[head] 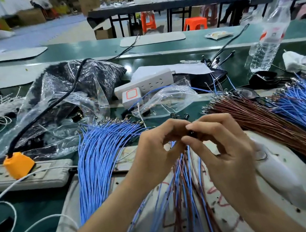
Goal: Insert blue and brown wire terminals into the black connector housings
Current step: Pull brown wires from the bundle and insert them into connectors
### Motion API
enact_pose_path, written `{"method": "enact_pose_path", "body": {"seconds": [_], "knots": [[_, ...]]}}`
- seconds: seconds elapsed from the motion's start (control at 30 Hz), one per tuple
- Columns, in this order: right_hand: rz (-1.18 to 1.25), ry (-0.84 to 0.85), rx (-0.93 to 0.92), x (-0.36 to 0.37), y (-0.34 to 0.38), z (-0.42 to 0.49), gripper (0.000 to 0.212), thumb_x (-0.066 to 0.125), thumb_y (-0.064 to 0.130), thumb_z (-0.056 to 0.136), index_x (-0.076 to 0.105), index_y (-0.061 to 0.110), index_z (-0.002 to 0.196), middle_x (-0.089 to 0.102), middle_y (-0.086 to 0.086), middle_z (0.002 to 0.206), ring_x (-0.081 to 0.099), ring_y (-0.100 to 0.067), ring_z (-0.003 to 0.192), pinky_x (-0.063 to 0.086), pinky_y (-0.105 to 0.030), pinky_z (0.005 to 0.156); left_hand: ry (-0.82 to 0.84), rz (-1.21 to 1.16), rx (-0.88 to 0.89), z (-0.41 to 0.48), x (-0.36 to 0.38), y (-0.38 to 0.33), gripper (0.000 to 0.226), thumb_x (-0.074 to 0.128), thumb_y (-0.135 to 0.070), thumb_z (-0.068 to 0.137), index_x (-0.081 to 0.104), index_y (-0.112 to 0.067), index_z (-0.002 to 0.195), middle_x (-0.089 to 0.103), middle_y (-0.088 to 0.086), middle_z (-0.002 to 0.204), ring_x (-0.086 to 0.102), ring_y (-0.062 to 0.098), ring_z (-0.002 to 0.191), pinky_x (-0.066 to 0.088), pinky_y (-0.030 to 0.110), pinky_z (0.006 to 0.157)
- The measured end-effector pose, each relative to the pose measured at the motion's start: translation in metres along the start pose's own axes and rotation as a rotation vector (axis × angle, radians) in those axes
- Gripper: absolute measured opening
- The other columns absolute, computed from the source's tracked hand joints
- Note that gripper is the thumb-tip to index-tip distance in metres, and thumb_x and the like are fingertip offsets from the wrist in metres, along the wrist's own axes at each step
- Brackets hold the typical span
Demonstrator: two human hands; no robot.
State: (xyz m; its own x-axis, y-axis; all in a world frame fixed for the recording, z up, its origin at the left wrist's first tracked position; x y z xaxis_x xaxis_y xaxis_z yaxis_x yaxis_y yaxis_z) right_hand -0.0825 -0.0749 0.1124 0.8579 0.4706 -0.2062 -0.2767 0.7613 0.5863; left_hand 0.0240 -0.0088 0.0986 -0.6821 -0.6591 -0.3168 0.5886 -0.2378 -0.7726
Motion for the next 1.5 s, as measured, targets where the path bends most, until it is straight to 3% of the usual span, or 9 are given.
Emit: {"method": "enact_pose_path", "body": {"seconds": [0.13,0.33,0.6,0.73,0.97,1.07,1.23,1.37,1.5], "knots": [[0.074,-0.006,0.058,0.0,-0.004,-0.001,0.016,0.07,0.025,0.083,0.066,0.02,0.098,0.06,0.005,0.095,0.062,-0.013,0.085,0.053,-0.035,0.072,-0.038,-0.059,-0.075,-0.001,-0.003,0.01,0.029,0.064,-0.005,0.081,0.063,-0.032,0.09,0.07,-0.017,0.082,0.067,0.0,0.081,0.05,0.015,0.077],[0.086,0.007,0.105,0.004,-0.009,-0.002,0.015,0.069,0.023,0.083,0.067,0.016,0.096,0.061,0.002,0.092,0.062,-0.011,0.082,0.054,-0.033,0.071,-0.053,-0.078,-0.07,-0.002,-0.005,0.009,0.02,0.063,-0.005,0.081,0.066,-0.021,0.093,0.072,0.003,0.088,0.069,0.009,0.083,0.053,0.022,0.08],[0.088,0.024,0.087,0.007,-0.007,-0.004,0.021,0.069,0.009,0.081,0.068,0.015,0.101,0.059,-0.002,0.093,0.061,-0.014,0.08,0.052,-0.027,0.071,-0.073,-0.068,-0.043,-0.002,-0.008,0.006,0.034,0.061,-0.003,0.082,0.063,-0.036,0.091,0.07,-0.018,0.086,0.068,0.003,0.083,0.052,0.019,0.079],[0.104,0.014,0.078,0.006,-0.005,-0.003,0.024,0.067,0.003,0.08,0.068,0.013,0.102,0.059,-0.004,0.093,0.062,-0.011,0.078,0.051,-0.021,0.071,-0.032,-0.074,-0.066,-0.001,-0.004,0.009,0.034,0.059,-0.001,0.084,0.063,-0.033,0.093,0.07,-0.017,0.086,0.067,0.001,0.082,0.052,0.018,0.078],[0.202,0.041,0.144,0.009,-0.011,-0.003,0.023,0.061,0.01,0.079,0.064,0.022,0.098,0.06,-0.002,0.093,0.061,-0.014,0.076,0.051,-0.026,0.07,-0.027,-0.107,-0.108,-0.003,-0.001,0.015,0.028,0.061,-0.006,0.082,0.063,-0.033,0.088,0.068,-0.015,0.079,0.065,0.005,0.076,0.054,0.025,0.078],[0.176,0.053,0.115,0.009,-0.009,-0.002,0.021,0.06,0.008,0.079,0.066,0.015,0.098,0.059,-0.001,0.094,0.061,-0.012,0.076,0.051,-0.023,0.07,-0.011,-0.087,-0.099,-0.003,-0.001,0.014,0.031,0.059,-0.003,0.083,0.062,-0.033,0.091,0.068,-0.017,0.08,0.065,0.004,0.078,0.053,0.022,0.077],[0.183,0.089,0.119,0.013,-0.011,-0.002,0.025,0.064,0.005,0.081,0.067,0.019,0.101,0.059,0.002,0.1,0.061,-0.011,0.081,0.05,-0.021,0.072,0.023,-0.084,-0.104,-0.003,0.001,0.012,0.036,0.053,0.006,0.086,0.059,-0.028,0.093,0.065,-0.011,0.08,0.062,0.0,0.069,0.049,0.011,0.066],[0.19,0.085,0.157,0.013,-0.016,-0.001,0.022,0.072,0.009,0.079,0.068,0.02,0.098,0.058,0.001,0.097,0.061,-0.011,0.082,0.05,-0.021,0.073,0.006,-0.139,-0.122,-0.003,0.0,0.015,0.023,0.059,0.003,0.086,0.061,-0.018,0.096,0.068,-0.002,0.085,0.066,0.004,0.078,0.051,0.015,0.074],[0.295,0.042,0.201,0.011,-0.018,-0.003,0.021,0.071,0.016,0.079,0.063,0.028,0.095,0.062,0.008,0.09,0.062,-0.012,0.08,0.05,-0.02,0.074,-0.023,-0.183,-0.154,-0.004,-0.002,0.018,0.027,0.063,0.008,0.084,0.06,-0.019,0.089,0.068,0.001,0.082,0.067,0.007,0.076,0.051,0.016,0.073]]}}
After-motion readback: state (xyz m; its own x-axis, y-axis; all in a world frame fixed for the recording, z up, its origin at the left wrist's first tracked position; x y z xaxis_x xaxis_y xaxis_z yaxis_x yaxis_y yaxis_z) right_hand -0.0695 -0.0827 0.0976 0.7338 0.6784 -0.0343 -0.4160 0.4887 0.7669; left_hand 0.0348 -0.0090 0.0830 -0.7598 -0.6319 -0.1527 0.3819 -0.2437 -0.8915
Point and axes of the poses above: each hand's wrist, its own z-axis towards the middle knuckle, its own x-axis out of the palm, y = z × x, the point moved 10 cm from there along z, towards the middle knuckle
